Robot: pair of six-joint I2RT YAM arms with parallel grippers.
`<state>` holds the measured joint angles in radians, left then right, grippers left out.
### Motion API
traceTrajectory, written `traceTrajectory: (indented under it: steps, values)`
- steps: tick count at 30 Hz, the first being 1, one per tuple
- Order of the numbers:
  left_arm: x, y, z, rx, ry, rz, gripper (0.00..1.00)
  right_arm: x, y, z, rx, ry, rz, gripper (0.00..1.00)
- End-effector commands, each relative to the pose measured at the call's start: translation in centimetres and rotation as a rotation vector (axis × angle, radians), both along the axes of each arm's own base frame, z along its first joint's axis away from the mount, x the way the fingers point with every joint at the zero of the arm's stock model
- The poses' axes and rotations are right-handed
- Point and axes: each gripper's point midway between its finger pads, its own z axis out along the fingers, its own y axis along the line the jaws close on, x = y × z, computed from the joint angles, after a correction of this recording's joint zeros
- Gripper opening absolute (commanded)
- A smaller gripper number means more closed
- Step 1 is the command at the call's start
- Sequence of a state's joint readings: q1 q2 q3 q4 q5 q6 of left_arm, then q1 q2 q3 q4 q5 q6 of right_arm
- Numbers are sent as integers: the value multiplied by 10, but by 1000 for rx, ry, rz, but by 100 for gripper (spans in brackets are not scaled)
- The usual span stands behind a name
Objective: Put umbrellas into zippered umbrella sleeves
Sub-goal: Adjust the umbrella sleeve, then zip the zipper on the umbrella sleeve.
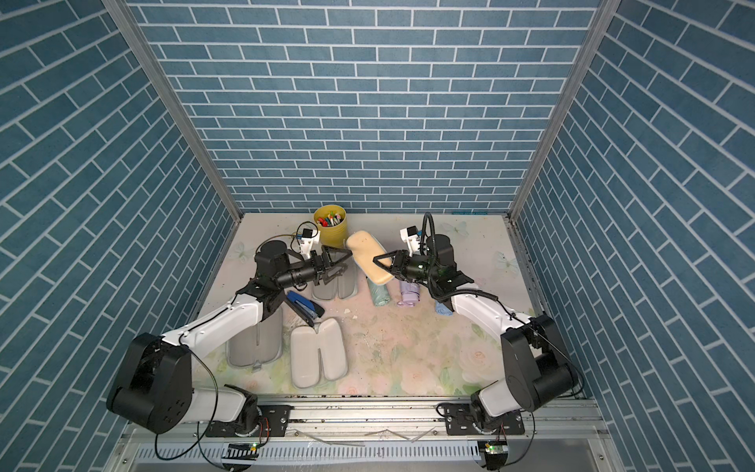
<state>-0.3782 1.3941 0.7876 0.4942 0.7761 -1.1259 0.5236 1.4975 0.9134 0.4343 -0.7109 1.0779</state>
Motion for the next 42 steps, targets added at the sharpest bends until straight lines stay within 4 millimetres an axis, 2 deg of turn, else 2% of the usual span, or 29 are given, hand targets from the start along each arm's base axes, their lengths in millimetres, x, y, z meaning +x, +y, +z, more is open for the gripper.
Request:
traceTrajectory:
  steps: [1, 3, 6, 9, 12, 15, 17, 19, 21, 24, 27, 29, 32, 34, 36, 42]
  values:
    - [12, 0, -1, -26, -22, 70, 89, 12, 16, 57, 168, -102, -93, 12]
    - [15, -2, 0, -38, -27, 66, 87, 9, 22, 59, 189, -99, -97, 12]
    - [22, -7, 4, -78, -37, 56, 78, 4, 34, 63, 207, -98, -90, 12]
    - [34, -9, 10, -148, -36, 53, 59, 1, 40, 62, 208, -93, -99, 15]
    - [49, -5, 13, -214, -28, 57, 38, 1, 46, 56, 207, -78, -91, 25]
    - [62, 2, 15, -237, -28, 49, 17, -1, 51, 50, 208, -84, -63, 42]
    - [68, 7, 14, -236, -18, 46, 7, -1, 51, 46, 211, -92, -57, 54]
    - [73, 12, 9, -223, 5, 45, 2, -1, 48, 44, 202, -104, -53, 62]
    - [76, 18, 1, -210, 30, 43, 0, 4, 36, 37, 174, -105, -69, 65]
    - [78, 25, -8, -193, 68, 28, 0, 7, 3, 24, 71, -110, -99, 68]
    - [76, 23, -11, -173, 99, -14, 0, 5, -41, 2, -162, -157, -152, 69]
    - [73, 21, -10, -158, 115, -43, 0, 1, -69, -16, -402, -231, -201, 65]
    - [69, 19, -6, -148, 125, -60, 0, -4, -91, -31, -606, -354, -229, 57]
    - [65, 16, -5, -141, 131, -69, 0, -10, -88, -33, -694, -482, -217, 55]
    - [60, 9, -4, -129, 133, -85, 0, -21, -71, -30, -747, -625, -179, 54]
    - [48, -8, 3, -119, 128, -120, 0, -29, -35, -28, -717, -759, -113, 54]
